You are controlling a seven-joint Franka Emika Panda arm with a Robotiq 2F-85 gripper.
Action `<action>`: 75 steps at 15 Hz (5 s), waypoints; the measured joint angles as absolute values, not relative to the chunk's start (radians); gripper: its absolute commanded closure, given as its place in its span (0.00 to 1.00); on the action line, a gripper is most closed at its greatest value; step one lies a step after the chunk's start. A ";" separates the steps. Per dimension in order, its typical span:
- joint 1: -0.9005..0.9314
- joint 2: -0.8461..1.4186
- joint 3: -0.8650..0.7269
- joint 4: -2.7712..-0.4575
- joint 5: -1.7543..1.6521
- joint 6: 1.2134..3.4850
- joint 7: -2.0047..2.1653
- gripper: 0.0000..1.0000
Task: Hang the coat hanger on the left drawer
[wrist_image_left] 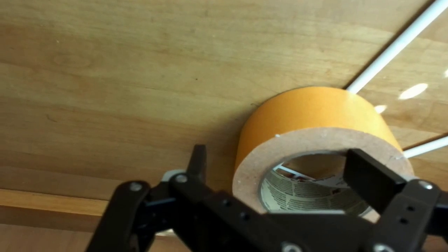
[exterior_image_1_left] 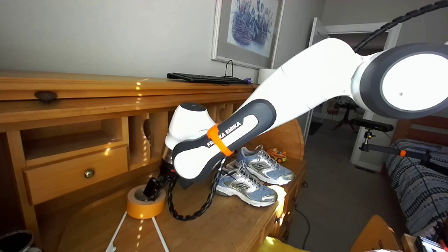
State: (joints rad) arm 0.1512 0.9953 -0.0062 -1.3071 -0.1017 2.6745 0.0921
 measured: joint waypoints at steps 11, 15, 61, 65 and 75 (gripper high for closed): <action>0.160 1.037 -0.041 -1.301 -0.106 2.798 0.092 0.25; 0.149 1.063 -0.027 -1.265 -0.100 2.768 0.092 0.50; 0.206 0.642 -0.138 -1.881 -0.093 2.796 0.221 0.00; 0.219 0.579 -0.007 -1.927 -0.062 2.772 0.217 0.00; 0.214 0.559 0.109 -1.964 -0.013 2.522 0.151 0.00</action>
